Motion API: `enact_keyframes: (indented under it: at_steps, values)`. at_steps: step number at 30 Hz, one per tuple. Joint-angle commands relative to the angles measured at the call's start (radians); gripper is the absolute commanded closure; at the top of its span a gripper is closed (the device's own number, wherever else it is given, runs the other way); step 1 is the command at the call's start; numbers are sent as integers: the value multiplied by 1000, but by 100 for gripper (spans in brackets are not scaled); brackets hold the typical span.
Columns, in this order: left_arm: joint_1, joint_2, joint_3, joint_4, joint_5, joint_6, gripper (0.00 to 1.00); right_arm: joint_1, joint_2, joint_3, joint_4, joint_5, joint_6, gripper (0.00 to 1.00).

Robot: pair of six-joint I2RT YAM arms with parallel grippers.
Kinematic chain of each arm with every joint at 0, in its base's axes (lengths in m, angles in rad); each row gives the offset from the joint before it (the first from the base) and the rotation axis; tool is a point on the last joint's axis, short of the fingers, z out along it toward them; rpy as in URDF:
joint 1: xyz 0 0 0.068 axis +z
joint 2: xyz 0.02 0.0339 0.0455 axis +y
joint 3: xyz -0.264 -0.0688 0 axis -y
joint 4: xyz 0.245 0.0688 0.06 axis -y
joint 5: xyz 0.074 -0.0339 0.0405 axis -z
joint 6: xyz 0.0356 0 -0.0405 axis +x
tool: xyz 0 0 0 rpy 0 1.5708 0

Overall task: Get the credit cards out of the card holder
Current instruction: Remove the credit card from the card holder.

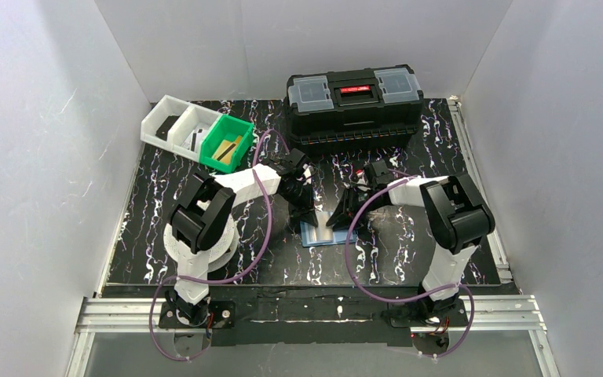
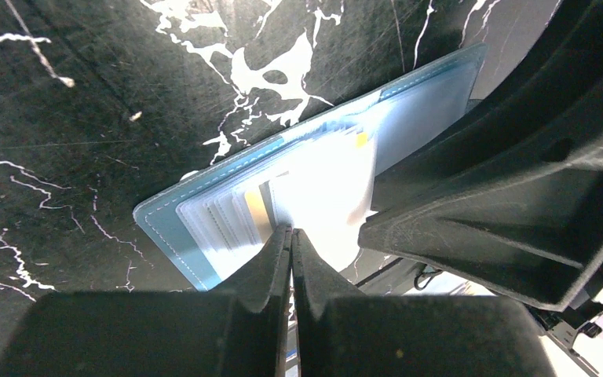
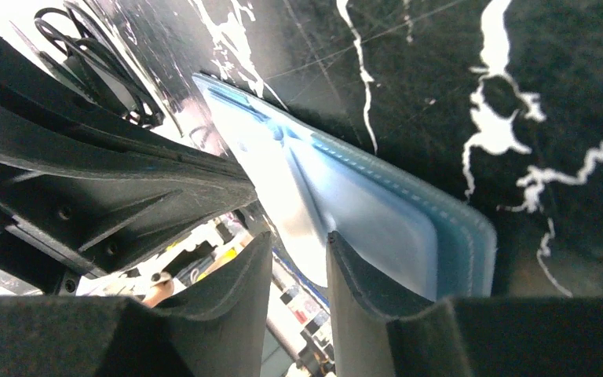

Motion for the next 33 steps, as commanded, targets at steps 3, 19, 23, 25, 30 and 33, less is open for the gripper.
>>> enact_keyframes:
  at_steps: [3,19,23,25,30,33]
  values:
    - [-28,31,34,-23,-10,32,100,1,-120,6,-82,117,-37,59]
    - [-46,80,83,-8,24,16,100,50,-226,50,-287,373,-125,52]
    - [-47,98,83,-9,33,3,100,95,-223,81,-324,455,-137,50]
    - [-47,101,83,-9,34,-1,100,114,-217,94,-337,482,-140,49]
    - [-48,105,84,-9,37,-3,100,153,-190,132,-361,540,-145,46]
    - [-47,108,85,-9,41,-4,100,186,-166,160,-385,590,-153,46]
